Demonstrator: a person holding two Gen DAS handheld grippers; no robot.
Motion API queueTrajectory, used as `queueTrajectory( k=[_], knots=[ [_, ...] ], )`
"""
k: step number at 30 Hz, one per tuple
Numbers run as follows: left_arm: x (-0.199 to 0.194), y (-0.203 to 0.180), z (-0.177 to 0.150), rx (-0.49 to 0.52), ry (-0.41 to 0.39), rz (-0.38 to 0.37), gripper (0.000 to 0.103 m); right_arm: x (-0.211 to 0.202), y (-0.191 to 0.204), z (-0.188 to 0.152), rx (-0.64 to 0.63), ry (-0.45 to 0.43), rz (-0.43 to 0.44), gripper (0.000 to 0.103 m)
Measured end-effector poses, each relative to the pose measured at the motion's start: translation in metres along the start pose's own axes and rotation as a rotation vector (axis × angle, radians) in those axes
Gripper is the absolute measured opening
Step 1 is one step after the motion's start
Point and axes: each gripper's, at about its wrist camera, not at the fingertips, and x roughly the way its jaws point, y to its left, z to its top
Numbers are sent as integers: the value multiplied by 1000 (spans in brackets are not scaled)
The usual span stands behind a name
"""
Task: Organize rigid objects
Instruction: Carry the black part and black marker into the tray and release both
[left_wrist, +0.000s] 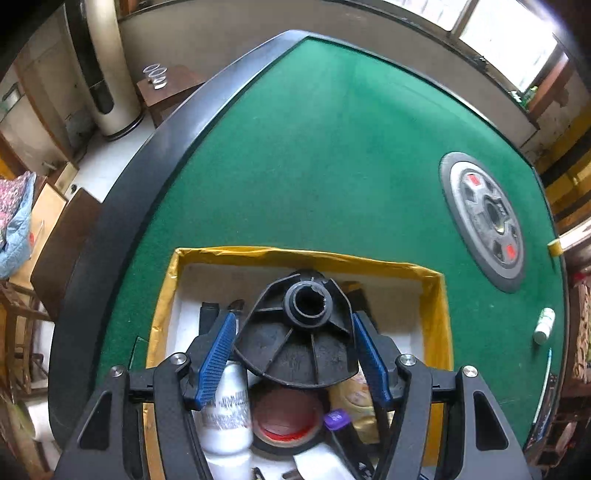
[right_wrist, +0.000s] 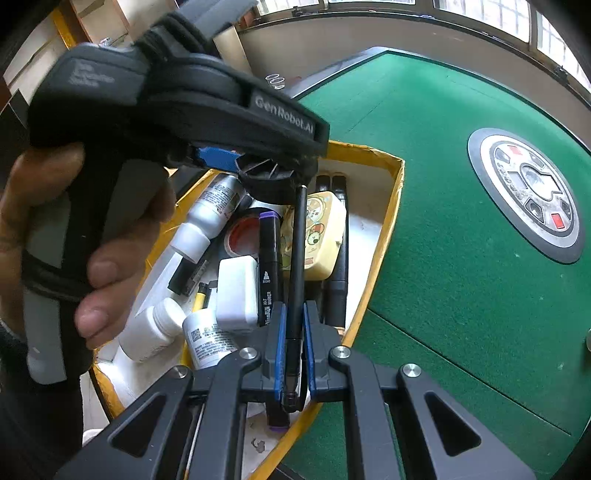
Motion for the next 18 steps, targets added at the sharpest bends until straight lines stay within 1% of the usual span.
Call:
queueTrajectory(
  k=[6, 9, 12, 14, 16, 18],
  knots=[
    [10, 4, -1, -9, 23, -1, 68, 1, 2, 1, -2, 2, 1, 9],
    [10, 9, 0, -36, 15, -43, 68, -1, -2, 0, 20, -10, 17, 10],
    [9, 17, 0, -70, 24, -116, 68, -6, -7, -2, 38, -19, 63, 17],
    [6, 24, 1, -115, 25, -172, 68, -13, -8, -4, 48, -40, 79, 25],
    [-1, 26, 1, -141, 9, -202, 68, -21, -8, -7, 49, -65, 76, 30],
    [-15, 23, -4, -140, -25, -230, 68, -34, -9, -12, 50, -101, 95, 33]
  ],
)
